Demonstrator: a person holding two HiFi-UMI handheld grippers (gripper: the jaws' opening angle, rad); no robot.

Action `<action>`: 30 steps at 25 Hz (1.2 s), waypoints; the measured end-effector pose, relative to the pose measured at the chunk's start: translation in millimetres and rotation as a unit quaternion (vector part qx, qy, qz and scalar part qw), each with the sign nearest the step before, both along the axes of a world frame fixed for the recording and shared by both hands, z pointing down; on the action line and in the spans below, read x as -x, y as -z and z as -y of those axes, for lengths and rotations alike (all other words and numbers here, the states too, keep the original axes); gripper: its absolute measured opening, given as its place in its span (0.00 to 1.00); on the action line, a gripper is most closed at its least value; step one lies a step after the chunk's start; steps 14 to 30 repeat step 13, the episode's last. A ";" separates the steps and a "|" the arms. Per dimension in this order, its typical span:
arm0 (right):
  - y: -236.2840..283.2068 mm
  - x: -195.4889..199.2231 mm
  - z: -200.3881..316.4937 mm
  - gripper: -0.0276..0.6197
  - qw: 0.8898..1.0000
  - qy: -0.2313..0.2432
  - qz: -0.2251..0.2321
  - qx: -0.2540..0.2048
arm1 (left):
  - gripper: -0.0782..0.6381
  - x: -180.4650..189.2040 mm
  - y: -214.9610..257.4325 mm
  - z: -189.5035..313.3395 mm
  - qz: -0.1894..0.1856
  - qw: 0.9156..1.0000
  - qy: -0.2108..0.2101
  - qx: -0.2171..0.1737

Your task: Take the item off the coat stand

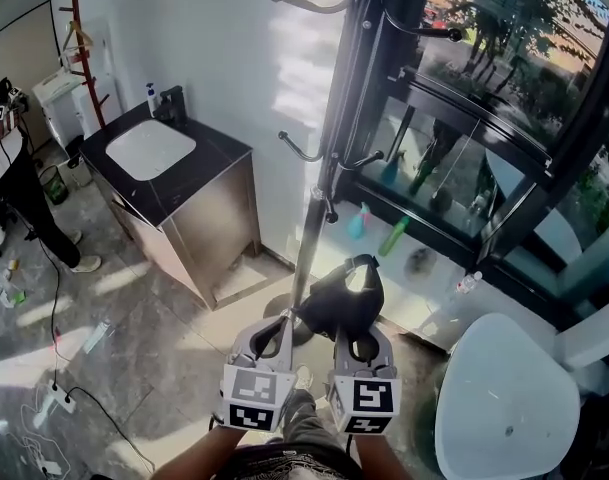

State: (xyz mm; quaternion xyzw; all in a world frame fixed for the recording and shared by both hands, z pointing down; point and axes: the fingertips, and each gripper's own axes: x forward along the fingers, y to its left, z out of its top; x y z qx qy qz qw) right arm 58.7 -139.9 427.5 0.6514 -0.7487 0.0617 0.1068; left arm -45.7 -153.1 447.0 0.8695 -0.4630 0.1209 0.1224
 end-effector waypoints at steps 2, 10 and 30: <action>0.6 -2.6 -2.3 0.08 1.000 -0.002 0.000 0.000 | 0.12 -3.7 -0.4 -2.0 0.000 1.000 -0.004 0.001; -0.2 -7.0 -5.5 0.08 1.000 -0.004 0.000 0.000 | 0.12 -10.6 -1.7 -5.0 0.001 1.000 -0.010 0.001; 0.2 -7.2 -4.6 0.08 1.000 -0.005 0.001 0.000 | 0.12 -11.2 -0.1 -4.1 0.001 1.000 -0.011 0.000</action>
